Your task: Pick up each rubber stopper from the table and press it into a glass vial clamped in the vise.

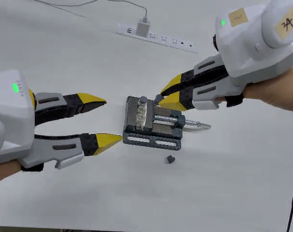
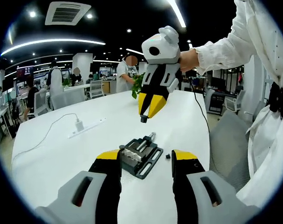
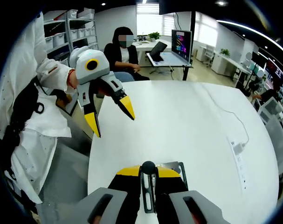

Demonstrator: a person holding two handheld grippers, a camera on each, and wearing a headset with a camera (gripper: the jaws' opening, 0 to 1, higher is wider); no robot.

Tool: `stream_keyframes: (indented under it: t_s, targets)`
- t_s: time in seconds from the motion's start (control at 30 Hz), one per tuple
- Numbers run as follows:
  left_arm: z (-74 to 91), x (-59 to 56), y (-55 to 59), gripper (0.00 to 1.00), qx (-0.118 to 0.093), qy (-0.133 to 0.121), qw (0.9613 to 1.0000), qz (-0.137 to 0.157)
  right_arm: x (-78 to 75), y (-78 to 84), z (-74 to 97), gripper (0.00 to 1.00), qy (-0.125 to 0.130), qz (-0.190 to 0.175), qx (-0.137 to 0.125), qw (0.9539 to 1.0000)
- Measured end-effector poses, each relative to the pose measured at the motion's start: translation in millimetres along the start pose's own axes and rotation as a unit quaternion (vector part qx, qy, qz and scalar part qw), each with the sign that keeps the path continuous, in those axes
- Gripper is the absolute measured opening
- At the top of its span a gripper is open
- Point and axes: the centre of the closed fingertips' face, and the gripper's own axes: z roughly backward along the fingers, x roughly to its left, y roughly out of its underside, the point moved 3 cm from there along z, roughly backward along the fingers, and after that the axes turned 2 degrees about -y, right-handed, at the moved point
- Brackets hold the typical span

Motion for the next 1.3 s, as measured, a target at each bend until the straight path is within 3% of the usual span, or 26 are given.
stream_keyframes:
  t_s: [0.6, 0.83, 1.1, 1.3]
  targets:
    - [3.2, 6.3, 17.4, 0.65, 0.006, -0.008, 0.9999, 0.011, -33.7, 24.0, -43.6, 0.06, -0.002, -0.012, 0.061, 0.9980]
    - [1.9, 6.5, 24.1, 0.79, 0.005, -0.005, 0.9997, 0.023, -44.2, 36.0, -61.8, 0.06, -0.005, -0.018, 0.081, 0.9965]
    - [-0.6, 7.0, 34.2, 0.86, 0.006, 0.002, 0.9995, 0.030, -50.0, 48.2, -76.3, 0.06, -0.004, -0.025, 0.100, 0.9947]
    - [-0.2, 5.6, 37.8, 0.86, 0.006, 0.006, 0.9994, 0.035, -50.9, 54.4, -82.8, 0.06, -0.001, -0.031, 0.106, 0.9939]
